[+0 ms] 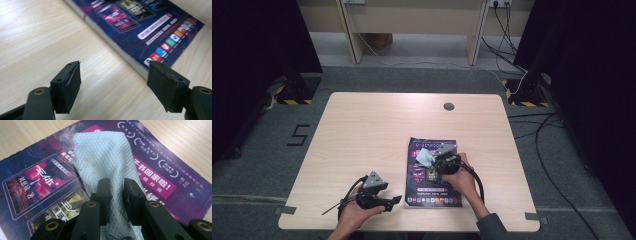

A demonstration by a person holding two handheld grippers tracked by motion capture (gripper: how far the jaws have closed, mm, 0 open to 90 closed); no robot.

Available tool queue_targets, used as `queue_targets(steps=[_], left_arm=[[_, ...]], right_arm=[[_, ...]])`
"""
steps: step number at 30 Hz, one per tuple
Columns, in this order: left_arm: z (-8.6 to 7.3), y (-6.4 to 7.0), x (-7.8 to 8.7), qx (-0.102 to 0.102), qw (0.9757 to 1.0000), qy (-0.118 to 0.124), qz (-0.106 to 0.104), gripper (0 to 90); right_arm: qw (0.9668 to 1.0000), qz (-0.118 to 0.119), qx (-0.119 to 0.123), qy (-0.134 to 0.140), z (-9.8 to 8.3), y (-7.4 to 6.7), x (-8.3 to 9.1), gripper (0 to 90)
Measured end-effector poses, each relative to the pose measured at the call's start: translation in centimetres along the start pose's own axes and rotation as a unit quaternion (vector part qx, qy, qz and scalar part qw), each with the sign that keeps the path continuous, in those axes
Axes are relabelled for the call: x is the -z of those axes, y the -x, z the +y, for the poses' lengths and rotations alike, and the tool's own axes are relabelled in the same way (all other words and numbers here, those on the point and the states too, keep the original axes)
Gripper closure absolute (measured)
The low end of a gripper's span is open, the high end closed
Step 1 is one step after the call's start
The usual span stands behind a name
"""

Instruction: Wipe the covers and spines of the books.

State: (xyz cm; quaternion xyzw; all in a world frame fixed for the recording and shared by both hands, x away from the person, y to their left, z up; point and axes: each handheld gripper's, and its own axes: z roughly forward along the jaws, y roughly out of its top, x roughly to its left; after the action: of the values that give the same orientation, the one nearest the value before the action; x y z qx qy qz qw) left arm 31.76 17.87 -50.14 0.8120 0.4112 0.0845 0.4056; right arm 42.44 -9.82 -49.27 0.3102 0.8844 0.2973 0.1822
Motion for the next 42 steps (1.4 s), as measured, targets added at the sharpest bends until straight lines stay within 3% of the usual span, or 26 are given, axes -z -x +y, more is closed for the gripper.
queue_targets(steps=[2, 5, 9, 13, 17, 20, 24, 28, 31, 33, 38, 42], left_arm=[[0.0, -0.4, -0.1, 0.005, 1.0, 0.001, 0.006, 25.8], [0.0, -1.0, -0.1, 0.004, 0.9997, 0.003, 0.025, 25.5], [0.1, -1.8, 0.0, 0.015, 0.9988, 0.006, 0.047, 24.7], [0.1, -1.9, 0.0, 0.009, 0.9985, 0.005, 0.053, 24.3], [0.1, -1.8, -0.1, 0.005, 0.9986, 0.0, 0.052, 23.7], [0.1, -1.7, -0.2, 0.003, 0.9986, -0.002, 0.052, 23.6], [0.1, -1.6, -0.4, 0.003, 0.9987, -0.003, 0.051, 23.0], [0.1, -1.6, -0.4, 0.002, 0.9986, -0.004, 0.052, 22.6], [0.1, -1.7, -0.5, 0.001, 0.9985, -0.007, 0.054, 22.3], [0.1, -1.7, -0.5, 0.002, 0.9985, -0.007, 0.055, 22.3], [0.2, -1.9, -0.5, 0.003, 0.9982, -0.002, 0.059, 22.1], [0.2, -2.1, -0.3, 0.003, 0.9978, 0.002, 0.066, 21.9]], right_arm=[[0.9999, -0.009, 0.012, -0.002, 0.2, -0.3, 0.0, 75.5], [0.9998, 0.005, 0.017, 0.001, 0.5, -1.3, -0.2, 75.4], [0.9987, 0.027, 0.044, 0.005, 1.1, -3.3, -0.3, 75.4], [0.9974, 0.033, 0.064, 0.002, 1.2, -4.7, -0.1, 75.5], [0.9978, 0.043, 0.05, 0.004, 0.8, -4.0, 0.1, 75.4], [0.9988, 0.022, 0.044, -0.001, 0.0, -2.9, 0.7, 75.4], [0.9998, -0.013, 0.012, -0.008, -2.1, -0.6, 2.1, 75.5], [0.9987, -0.042, -0.027, -0.01, -4.2, 2.0, 3.4, 75.6], [0.9976, -0.051, -0.046, -0.011, -4.9, 3.0, 3.8, 75.5], [0.9973, -0.049, -0.054, -0.009, -4.9, 3.1, 3.8, 75.7], [0.9981, -0.055, -0.022, -0.015, -4.2, 2.0, 3.4, 75.7], [0.9995, -0.028, 0.002, -0.01, -3.1, -0.2, 2.9, 75.8]])
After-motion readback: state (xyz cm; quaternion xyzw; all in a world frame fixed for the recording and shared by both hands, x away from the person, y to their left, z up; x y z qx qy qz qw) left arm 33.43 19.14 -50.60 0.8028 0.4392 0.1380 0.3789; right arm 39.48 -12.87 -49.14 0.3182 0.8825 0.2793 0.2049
